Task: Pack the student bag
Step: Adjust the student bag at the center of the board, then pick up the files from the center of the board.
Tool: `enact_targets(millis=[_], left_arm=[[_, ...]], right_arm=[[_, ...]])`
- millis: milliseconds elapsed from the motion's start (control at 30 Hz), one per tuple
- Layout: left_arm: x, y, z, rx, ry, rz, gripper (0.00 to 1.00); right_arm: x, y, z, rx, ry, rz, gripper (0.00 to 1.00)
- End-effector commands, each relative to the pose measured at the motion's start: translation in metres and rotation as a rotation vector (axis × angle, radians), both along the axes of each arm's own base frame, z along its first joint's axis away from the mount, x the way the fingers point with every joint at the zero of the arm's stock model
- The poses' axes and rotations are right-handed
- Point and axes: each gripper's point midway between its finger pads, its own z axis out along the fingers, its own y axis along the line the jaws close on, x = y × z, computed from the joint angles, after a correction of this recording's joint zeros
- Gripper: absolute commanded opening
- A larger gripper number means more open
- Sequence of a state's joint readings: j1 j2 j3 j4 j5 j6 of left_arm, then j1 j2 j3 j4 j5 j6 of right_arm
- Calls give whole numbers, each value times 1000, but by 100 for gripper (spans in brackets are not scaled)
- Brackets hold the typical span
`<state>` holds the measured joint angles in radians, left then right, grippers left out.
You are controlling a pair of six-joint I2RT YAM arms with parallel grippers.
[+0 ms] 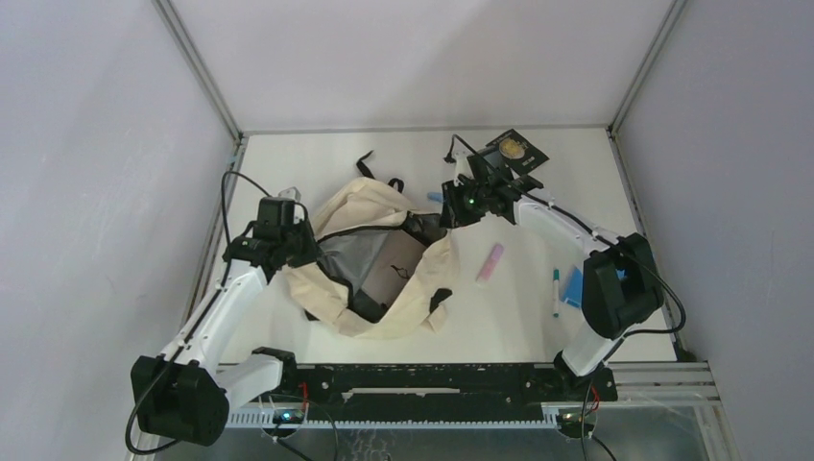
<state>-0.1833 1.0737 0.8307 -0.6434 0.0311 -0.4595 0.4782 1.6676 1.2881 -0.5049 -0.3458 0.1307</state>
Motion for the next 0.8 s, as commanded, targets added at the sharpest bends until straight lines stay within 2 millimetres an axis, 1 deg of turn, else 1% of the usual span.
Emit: enact_targets(millis=[0, 33, 67, 100, 200, 267, 333, 400, 433, 467, 533, 633, 700, 767], left_arm=[[7, 10, 19, 39, -64, 14, 0], [10, 10, 23, 39, -75, 19, 0], [13, 11, 26, 44, -83, 27, 0], [16, 13, 31, 53, -92, 36, 0], [25, 19, 47, 75, -122, 74, 0], [33, 22, 59, 80, -149, 97, 0], [43, 27, 71, 91, -171, 132, 0], [52, 35, 82, 104, -177, 165, 0], [57, 40, 87, 114, -177, 183, 0], [61, 45, 93, 121, -179, 196, 0], [70, 55, 102, 157, -176, 207, 0], [75, 73, 124, 236, -192, 258, 0], [79, 78, 135, 248, -216, 286, 0], [83, 79, 138, 239, -225, 314, 0]], right_arm=[[3, 16, 41, 100, -112, 52, 55], [1, 20, 42, 99, -116, 45, 63], [1, 23, 44, 100, -120, 34, 67], [0, 25, 47, 105, -123, 20, 70], [-2, 24, 68, 156, -156, -35, 75], [1, 11, 77, 174, -172, -133, 77], [5, -6, 77, 186, -151, -245, 77], [7, -25, 69, 187, -123, -338, 76], [8, -37, 62, 170, -118, -396, 76], [4, -47, 49, 149, -99, -436, 75], [-3, -64, 34, 133, -69, -507, 75], [-15, -90, 17, 98, -47, -591, 75], [-21, -112, 12, 76, -48, -671, 75], [-25, -138, 9, 47, -57, -764, 74]])
